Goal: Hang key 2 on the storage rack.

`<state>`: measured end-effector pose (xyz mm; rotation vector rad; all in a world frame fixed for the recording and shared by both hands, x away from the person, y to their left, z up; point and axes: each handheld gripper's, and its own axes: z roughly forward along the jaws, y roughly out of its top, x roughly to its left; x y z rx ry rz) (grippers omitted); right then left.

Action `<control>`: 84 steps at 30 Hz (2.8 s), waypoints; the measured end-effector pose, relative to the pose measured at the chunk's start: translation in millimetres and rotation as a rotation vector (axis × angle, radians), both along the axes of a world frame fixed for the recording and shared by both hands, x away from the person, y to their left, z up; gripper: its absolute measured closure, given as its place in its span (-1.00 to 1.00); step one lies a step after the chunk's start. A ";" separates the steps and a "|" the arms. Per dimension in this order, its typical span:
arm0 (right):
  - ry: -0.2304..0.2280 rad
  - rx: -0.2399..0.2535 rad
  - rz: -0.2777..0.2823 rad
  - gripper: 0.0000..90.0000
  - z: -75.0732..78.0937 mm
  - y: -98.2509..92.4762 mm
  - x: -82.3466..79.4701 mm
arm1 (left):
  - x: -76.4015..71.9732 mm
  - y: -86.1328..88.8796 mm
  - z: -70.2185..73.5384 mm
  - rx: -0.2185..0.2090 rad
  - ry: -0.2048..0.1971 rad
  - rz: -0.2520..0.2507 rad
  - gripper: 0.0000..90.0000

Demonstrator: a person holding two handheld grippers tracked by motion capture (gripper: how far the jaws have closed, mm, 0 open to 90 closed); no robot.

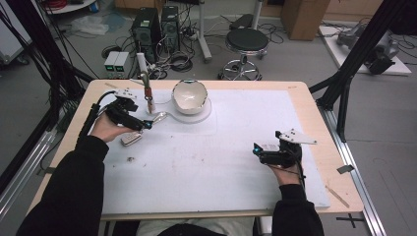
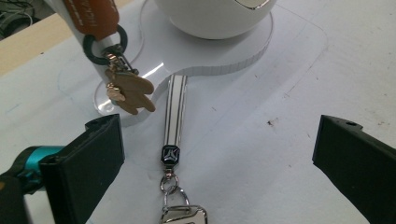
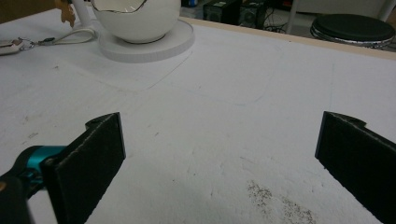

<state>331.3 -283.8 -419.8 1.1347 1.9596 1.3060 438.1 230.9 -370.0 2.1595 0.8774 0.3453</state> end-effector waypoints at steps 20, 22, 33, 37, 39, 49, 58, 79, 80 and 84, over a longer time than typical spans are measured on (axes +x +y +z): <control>0.003 -0.001 -0.007 -0.99 -0.5 -2.4 -3.6 | 24.8 6.0 -30.2 0.001 0.096 0.063 -0.83; 0.003 -0.003 -0.008 -0.99 -1.0 -2.6 -3.0 | 25.7 4.7 -32.5 -0.002 0.098 0.064 -0.83; 0.006 -0.008 -0.002 -0.99 -1.9 -1.4 -2.1 | 30.9 -4.2 -40.9 0.004 0.100 0.103 -0.69; 0.006 -0.008 -0.003 -0.99 -2.1 -1.4 -1.7 | 33.2 -7.5 -48.6 0.038 0.101 0.091 -0.58; 0.007 -0.007 -0.003 -0.99 -2.1 -1.7 -1.5 | 33.1 -11.7 -51.5 0.060 0.080 0.078 -0.48; 0.008 -0.011 -0.001 -0.99 -2.4 -1.8 -1.1 | 36.3 -26.0 -58.6 0.070 0.067 0.037 -0.17; 0.005 -0.017 0.000 -0.99 -2.8 -2.1 -0.3 | 42.9 -34.3 -58.2 0.117 0.039 0.066 -0.06; 0.004 -0.024 0.000 -0.99 -2.3 -2.5 -1.3 | 32.7 -36.8 -42.9 0.193 -0.037 0.002 0.66; 0.002 -0.024 0.000 -0.99 -2.2 -2.6 -1.6 | 32.0 -35.2 -39.8 0.182 -0.037 -0.003 0.66; 0.004 -0.020 -0.003 -0.99 -1.9 -2.6 -2.4 | 27.8 -29.4 -29.0 0.159 -0.053 -0.007 0.66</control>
